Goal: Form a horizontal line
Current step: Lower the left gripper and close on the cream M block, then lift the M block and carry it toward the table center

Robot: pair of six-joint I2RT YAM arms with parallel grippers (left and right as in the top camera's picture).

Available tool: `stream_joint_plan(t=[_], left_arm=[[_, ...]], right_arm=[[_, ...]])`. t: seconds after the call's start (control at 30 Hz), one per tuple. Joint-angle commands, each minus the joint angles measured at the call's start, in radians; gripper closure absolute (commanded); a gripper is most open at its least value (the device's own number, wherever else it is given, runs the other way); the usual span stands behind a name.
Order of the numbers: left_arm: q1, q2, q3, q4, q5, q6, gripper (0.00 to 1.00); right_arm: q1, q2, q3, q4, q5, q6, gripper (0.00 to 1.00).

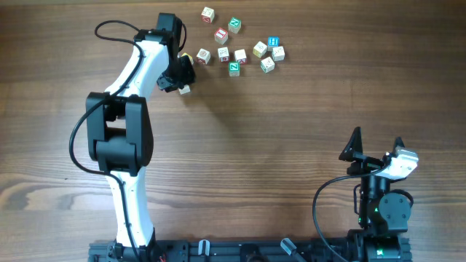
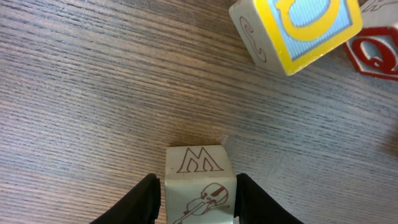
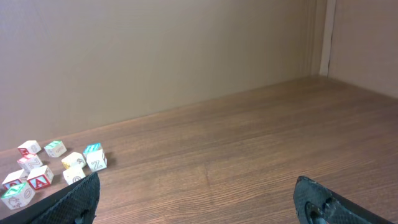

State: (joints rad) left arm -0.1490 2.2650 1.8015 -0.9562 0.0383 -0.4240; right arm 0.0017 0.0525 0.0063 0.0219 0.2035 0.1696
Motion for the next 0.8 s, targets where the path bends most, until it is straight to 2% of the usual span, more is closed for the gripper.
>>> stream_joint_plan(t=[0.0, 0.07, 0.17, 0.3, 0.43, 0.53, 0.57, 0.6, 0.77], left_arm=[[-0.006, 0.017, -0.008, -0.009, -0.014, 0.031, 0.54], [-0.006, 0.017, -0.008, -0.009, -0.014, 0.031, 0.62], [-0.006, 0.017, -0.008, -0.018, -0.014, 0.081, 0.62], [-0.006, 0.017, -0.008, -0.024, -0.023, 0.16, 0.71], [-0.006, 0.017, -0.008, -0.024, -0.025, 0.159, 0.67], [-0.006, 0.017, -0.008, -0.024, -0.025, 0.159, 0.77], [-0.006, 0.017, -0.008, -0.024, -0.025, 0.159, 0.67], [-0.006, 0.017, -0.008, -0.024, -0.025, 0.159, 0.63], [-0.006, 0.017, -0.008, -0.019, -0.026, 0.159, 0.55]], right_arm=[[-0.005, -0.003, -0.001, 0.003, 0.006, -0.012, 0.0], [-0.005, -0.003, -0.001, 0.003, 0.006, -0.012, 0.0], [-0.005, -0.003, -0.001, 0.003, 0.006, -0.012, 0.0], [-0.005, -0.003, -0.001, 0.003, 0.006, -0.012, 0.0], [-0.005, -0.003, -0.001, 0.003, 0.006, -0.012, 0.0], [-0.005, -0.003, -0.001, 0.003, 0.006, -0.012, 0.0], [-0.005, -0.003, -0.001, 0.003, 0.006, -0.012, 0.0], [-0.005, -0.003, -0.001, 0.003, 0.006, -0.012, 0.0], [-0.005, -0.003, -0.001, 0.003, 0.006, -0.012, 0.0]])
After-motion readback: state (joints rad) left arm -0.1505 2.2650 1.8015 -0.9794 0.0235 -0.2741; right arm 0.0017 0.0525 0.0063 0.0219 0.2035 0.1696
